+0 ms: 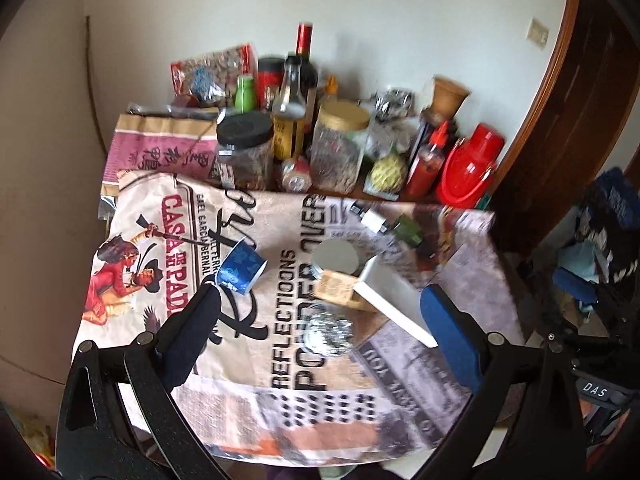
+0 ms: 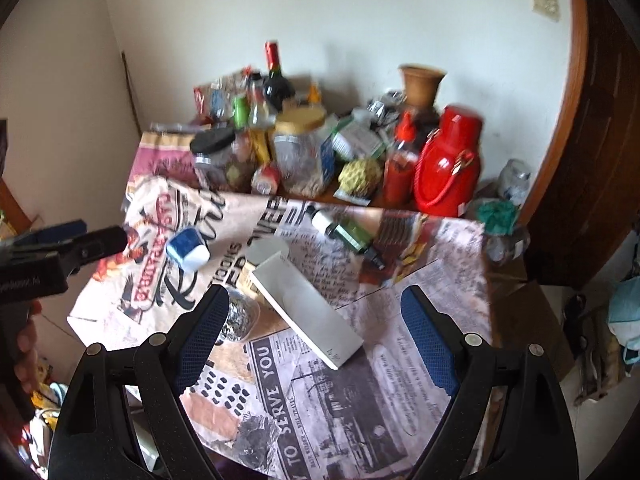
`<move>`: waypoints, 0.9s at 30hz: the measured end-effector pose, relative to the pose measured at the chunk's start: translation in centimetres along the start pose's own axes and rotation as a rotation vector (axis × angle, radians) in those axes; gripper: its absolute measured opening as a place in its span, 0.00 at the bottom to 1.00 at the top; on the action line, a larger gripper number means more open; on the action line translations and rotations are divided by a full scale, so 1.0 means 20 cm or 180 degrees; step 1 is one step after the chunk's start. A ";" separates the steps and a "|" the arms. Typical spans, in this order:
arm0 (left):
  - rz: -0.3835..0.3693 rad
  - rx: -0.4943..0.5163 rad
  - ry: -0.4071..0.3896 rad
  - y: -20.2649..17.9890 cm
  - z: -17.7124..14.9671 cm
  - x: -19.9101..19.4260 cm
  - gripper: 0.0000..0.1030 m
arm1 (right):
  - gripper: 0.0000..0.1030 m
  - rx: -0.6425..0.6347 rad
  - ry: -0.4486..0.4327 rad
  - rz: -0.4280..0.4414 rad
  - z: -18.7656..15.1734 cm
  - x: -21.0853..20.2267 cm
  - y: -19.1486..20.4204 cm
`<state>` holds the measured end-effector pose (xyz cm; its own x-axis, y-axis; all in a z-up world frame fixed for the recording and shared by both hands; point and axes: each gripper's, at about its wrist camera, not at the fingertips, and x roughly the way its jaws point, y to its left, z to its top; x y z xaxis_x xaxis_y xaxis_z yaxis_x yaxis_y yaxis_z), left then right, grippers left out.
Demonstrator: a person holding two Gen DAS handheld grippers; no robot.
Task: Collect trash
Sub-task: 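Grasp the white box with the right gripper while the left gripper grasps the foil ball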
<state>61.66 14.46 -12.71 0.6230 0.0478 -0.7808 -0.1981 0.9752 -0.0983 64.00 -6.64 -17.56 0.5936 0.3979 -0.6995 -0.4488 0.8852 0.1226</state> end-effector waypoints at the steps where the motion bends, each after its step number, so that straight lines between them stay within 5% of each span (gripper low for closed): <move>1: 0.0002 0.0019 0.0078 0.02 0.00 0.06 0.98 | 0.83 -0.0020 0.0084 0.0007 0.00 0.06 0.00; 12: -0.0092 -0.0033 0.0833 0.11 -0.13 0.58 0.97 | 0.83 -0.0104 0.1019 0.0440 -0.08 0.68 -0.04; 20: -0.0256 -0.0128 0.1121 0.12 -0.21 0.74 0.97 | 0.83 -0.0327 0.1322 0.0560 -0.11 0.91 -0.04; 27: -0.0381 -0.0092 0.1253 0.07 -0.25 0.82 0.97 | 0.59 -0.0373 0.1318 0.0778 -0.14 0.91 -0.02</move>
<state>67.83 15.60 -28.75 0.3071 -0.1574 -0.9386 -0.1664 0.9622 -0.2158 73.16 -0.49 -32.25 0.1570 0.4402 -0.8841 -0.6281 0.7353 0.2546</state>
